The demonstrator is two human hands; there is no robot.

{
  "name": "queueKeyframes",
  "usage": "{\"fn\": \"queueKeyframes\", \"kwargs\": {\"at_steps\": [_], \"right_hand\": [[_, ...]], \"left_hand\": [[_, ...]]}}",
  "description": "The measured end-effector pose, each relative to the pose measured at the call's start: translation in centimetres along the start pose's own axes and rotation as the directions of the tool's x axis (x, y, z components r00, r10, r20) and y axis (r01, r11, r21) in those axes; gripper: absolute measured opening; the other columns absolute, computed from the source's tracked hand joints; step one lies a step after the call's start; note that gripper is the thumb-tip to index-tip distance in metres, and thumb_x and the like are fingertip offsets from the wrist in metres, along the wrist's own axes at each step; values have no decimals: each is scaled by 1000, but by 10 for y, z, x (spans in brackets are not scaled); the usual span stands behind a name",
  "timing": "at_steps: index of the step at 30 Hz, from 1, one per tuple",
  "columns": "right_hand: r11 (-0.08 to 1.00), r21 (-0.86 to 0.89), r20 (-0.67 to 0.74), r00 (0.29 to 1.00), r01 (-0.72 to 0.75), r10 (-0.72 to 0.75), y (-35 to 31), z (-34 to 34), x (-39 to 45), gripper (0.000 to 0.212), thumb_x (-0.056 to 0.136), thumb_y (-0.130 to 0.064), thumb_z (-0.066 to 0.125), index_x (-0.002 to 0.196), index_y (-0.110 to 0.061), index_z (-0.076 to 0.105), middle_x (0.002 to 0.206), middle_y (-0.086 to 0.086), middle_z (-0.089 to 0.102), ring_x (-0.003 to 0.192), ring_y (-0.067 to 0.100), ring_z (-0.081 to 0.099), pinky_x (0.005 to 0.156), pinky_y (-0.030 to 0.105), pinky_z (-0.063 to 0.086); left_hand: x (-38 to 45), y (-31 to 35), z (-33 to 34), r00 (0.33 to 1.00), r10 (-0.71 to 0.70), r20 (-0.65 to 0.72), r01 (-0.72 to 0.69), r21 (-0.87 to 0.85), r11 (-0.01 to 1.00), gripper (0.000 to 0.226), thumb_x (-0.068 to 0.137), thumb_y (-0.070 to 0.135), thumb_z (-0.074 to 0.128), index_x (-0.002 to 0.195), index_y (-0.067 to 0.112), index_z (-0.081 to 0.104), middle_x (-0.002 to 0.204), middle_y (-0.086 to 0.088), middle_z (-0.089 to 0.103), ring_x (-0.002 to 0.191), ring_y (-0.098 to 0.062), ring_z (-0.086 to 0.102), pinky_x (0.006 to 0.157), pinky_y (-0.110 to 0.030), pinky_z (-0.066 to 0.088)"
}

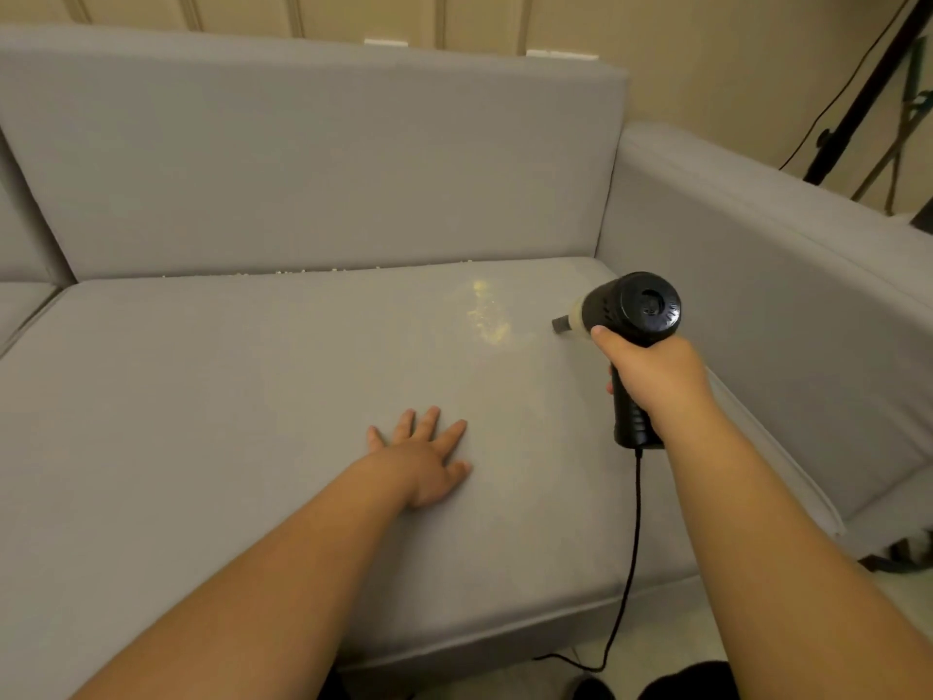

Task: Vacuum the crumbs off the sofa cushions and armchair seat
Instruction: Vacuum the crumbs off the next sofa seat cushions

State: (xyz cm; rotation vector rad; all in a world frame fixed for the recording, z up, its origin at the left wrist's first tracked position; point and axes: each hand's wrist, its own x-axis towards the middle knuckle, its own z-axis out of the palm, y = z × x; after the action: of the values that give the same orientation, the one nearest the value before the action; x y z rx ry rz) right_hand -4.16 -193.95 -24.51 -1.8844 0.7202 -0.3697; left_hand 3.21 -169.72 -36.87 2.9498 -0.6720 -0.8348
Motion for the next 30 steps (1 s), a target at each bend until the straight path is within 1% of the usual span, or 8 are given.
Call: {"fn": "queueKeyframes", "kwargs": {"at_steps": [3, 7, 12, 16, 19, 23, 25, 30], "right_hand": [[1000, -19, 33, 999, 21, -21, -3, 1, -3, 19, 88, -42, 79, 88, -30, 65, 85, 9, 74, 84, 31, 76, 90, 53, 62], [1000, -18, 81, 997, 21, -19, -9, -3, -8, 16, 89, -38, 78, 93, -28, 66, 91, 12, 76, 77, 27, 77, 84, 48, 64], [996, -80, 44, 998, 46, -42, -11, -6, -10, 17, 88, -43, 76, 89, -28, 67, 82, 9, 75, 81, 30, 77, 88, 52, 63], [992, -117, 107, 993, 53, -41, -19, -8, -13, 16, 87, -43, 77, 91, -31, 67, 83, 10, 77, 80, 29, 77, 87, 52, 63], [995, -96, 135, 991, 34, -21, -24, -9, -17, 18, 88, -41, 78, 94, -28, 68, 88, 11, 78, 76, 25, 78, 85, 50, 64], [993, -106, 86, 995, 53, -44, -24, -6, -23, 16, 86, -41, 77, 88, -29, 67, 83, 10, 76, 81, 29, 77, 88, 53, 63], [991, -120, 76, 996, 50, -41, -24, -4, -24, 17, 85, -43, 77, 88, -28, 67, 81, 10, 76, 82, 31, 76, 87, 53, 63], [995, -103, 180, 984, 8, 11, -33, -11, -27, 19, 87, -39, 79, 96, -24, 70, 84, 9, 77, 74, 25, 78, 86, 50, 64]], "left_hand": [[0, 1, 2, 1000, -6, -5, 6, -3, 1000, 71, 102, 70, 22, 161, 48, -11, 171, 6, -23, 158, -29, -19, 120, -71, -4], [3, 0, 4, 1000, -12, -5, 12, -8, 1000, 72, 101, 73, 22, 160, 49, -12, 171, 7, -23, 158, -28, -20, 120, -71, -5], [5, 1, 4, 1000, -14, -8, 14, -15, 1000, 72, 101, 73, 22, 160, 50, -11, 171, 8, -23, 158, -28, -20, 120, -70, -5], [4, 1, 5, 1000, -13, -11, 12, -16, 1000, 72, 101, 72, 23, 161, 49, -12, 171, 7, -23, 158, -28, -20, 120, -70, -6], [5, 1, 7, 1000, -18, -7, 18, -12, 1000, 73, 101, 73, 22, 160, 50, -13, 170, 7, -24, 157, -28, -21, 120, -70, -6], [5, 1, 6, 1000, -18, -7, 18, -11, 1000, 72, 101, 73, 22, 160, 50, -13, 170, 7, -24, 157, -28, -21, 120, -70, -5], [4, 2, 5, 1000, -18, -5, 18, -14, 1000, 72, 101, 72, 22, 160, 49, -12, 170, 7, -24, 157, -28, -21, 120, -70, -6], [6, 0, 7, 1000, -16, 1, 16, -17, 1000, 72, 101, 72, 23, 160, 50, -13, 170, 7, -25, 157, -28, -21, 120, -71, -6]]}}
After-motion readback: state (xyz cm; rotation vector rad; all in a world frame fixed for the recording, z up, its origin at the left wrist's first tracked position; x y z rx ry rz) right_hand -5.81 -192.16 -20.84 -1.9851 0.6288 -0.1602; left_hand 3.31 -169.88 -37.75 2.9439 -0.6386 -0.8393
